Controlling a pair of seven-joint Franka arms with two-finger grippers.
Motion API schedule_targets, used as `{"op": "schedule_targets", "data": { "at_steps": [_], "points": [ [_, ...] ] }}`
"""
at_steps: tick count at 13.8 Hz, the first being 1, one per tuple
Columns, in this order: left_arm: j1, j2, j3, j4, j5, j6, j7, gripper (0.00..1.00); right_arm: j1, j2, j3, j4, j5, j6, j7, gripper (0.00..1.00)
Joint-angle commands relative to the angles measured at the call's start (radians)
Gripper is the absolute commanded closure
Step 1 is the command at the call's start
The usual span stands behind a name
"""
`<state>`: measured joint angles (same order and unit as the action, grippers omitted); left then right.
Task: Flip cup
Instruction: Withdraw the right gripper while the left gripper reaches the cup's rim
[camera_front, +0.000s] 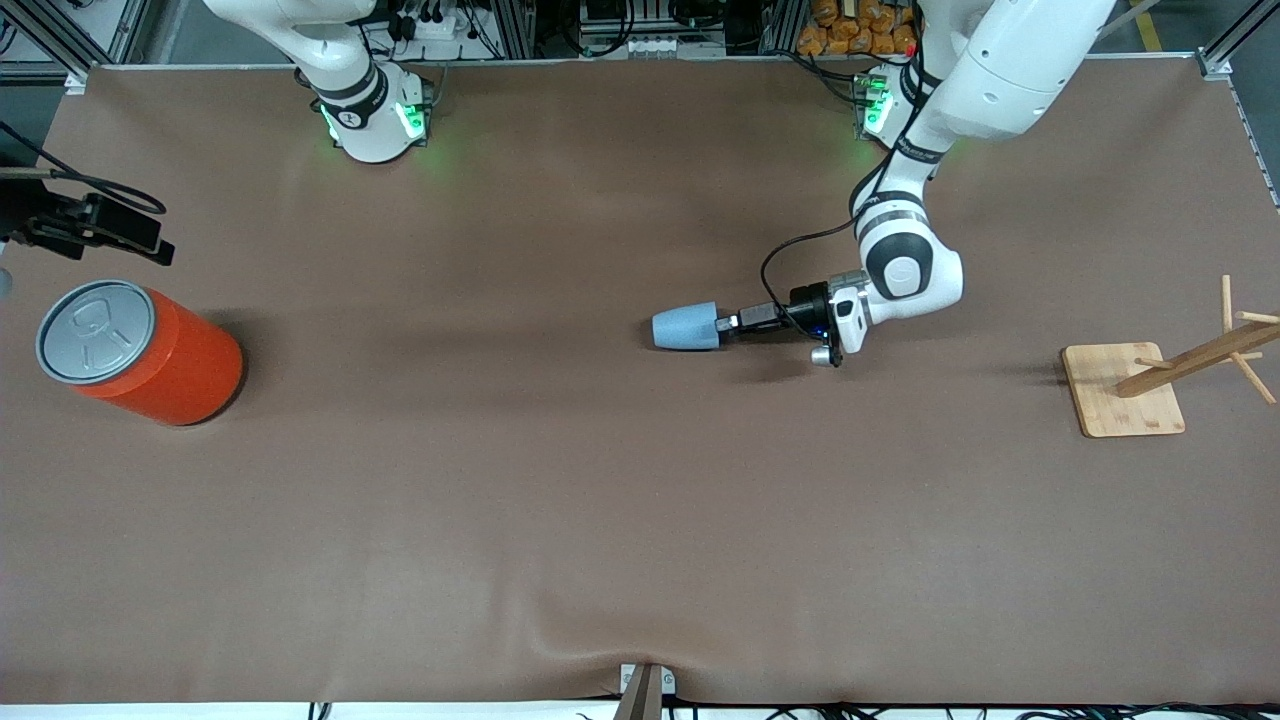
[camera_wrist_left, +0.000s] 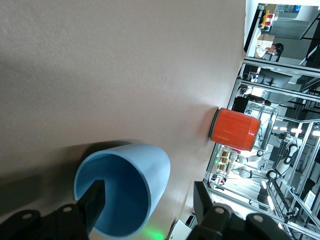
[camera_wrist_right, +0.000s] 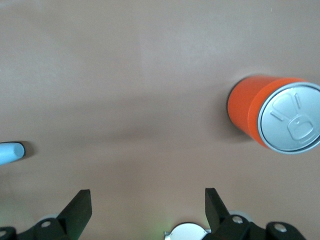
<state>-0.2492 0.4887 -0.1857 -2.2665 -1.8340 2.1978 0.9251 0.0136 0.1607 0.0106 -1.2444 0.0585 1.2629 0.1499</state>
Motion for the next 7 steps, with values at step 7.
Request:
{"op": "schedule_targets", "data": {
  "at_steps": [7],
  "points": [
    [-0.036, -0.01, -0.001, -0.002, -0.08, 0.014, 0.02, 0.36, -0.026, -0.17, 0.019, -0.243, 0.011, 0.079, 0.022, 0.0]
  ]
}}
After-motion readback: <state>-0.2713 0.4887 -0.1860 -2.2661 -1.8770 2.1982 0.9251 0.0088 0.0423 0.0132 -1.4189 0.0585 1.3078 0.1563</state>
